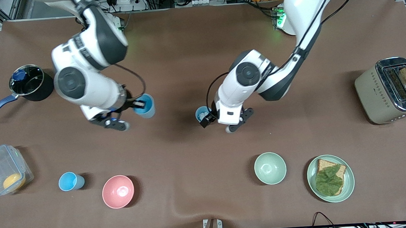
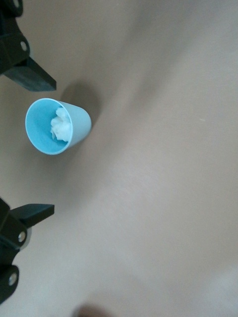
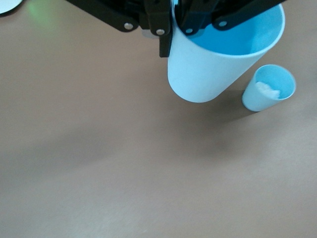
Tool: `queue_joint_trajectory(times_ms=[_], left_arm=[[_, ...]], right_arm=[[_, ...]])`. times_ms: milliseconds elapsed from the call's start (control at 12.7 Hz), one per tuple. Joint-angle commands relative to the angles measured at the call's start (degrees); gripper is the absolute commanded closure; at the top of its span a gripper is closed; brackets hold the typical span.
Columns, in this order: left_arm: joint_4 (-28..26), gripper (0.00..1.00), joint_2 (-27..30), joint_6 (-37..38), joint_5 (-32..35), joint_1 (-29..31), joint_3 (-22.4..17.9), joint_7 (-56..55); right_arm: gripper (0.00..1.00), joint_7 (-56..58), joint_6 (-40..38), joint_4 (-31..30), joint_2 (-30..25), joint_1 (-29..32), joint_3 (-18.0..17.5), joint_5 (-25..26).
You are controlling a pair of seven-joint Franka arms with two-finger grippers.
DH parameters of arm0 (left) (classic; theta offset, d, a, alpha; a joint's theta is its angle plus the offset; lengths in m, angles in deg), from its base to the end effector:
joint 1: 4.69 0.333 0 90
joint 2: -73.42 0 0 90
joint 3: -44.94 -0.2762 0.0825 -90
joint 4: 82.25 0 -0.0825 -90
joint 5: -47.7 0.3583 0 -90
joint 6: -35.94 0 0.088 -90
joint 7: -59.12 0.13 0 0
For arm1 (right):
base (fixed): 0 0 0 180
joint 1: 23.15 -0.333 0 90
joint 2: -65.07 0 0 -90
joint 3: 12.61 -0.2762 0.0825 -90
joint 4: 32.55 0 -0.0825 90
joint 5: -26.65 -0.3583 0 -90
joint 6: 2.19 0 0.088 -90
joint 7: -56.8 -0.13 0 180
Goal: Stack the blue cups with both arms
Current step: 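Carry both blue cups toward the table middle with both grippers, then release the tissue cup with the left gripper while the right gripper approaches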
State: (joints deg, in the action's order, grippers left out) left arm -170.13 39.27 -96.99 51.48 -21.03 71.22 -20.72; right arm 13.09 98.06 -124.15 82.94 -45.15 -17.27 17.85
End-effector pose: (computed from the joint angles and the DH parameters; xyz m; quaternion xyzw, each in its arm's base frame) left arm 0.5335 -0.4272 0.3180 0.9259 0.3441 -0.0221 0.1541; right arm 0.5258 0.2790 0.3887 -0.9788 0.1675 0.1151 0.0249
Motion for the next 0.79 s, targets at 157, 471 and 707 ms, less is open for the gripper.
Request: queue_joint_trajectory(times_ms=[157, 471, 707], left_arm=[[-1.67, 0.00, 4.87, 1.79, 1.05, 3.85, -0.18, -0.67], [-1.67, 0.00, 6.98, 4.34, 1.05, 7.81, -0.09, 3.71], [-1.67, 0.00, 8.30, 6.63, 1.05, 10.27, 0.00, 7.84]], right_arm=[[1.00, -10.85, 8.09, -0.51, 3.82, -5.75, 0.53, -2.79], [1.00, -19.20, 13.82, 3.09, 10.85, -10.07, 0.53, -4.20], [1.00, -22.91, 16.37, 3.97, 13.50, -12.01, 0.53, -4.56]])
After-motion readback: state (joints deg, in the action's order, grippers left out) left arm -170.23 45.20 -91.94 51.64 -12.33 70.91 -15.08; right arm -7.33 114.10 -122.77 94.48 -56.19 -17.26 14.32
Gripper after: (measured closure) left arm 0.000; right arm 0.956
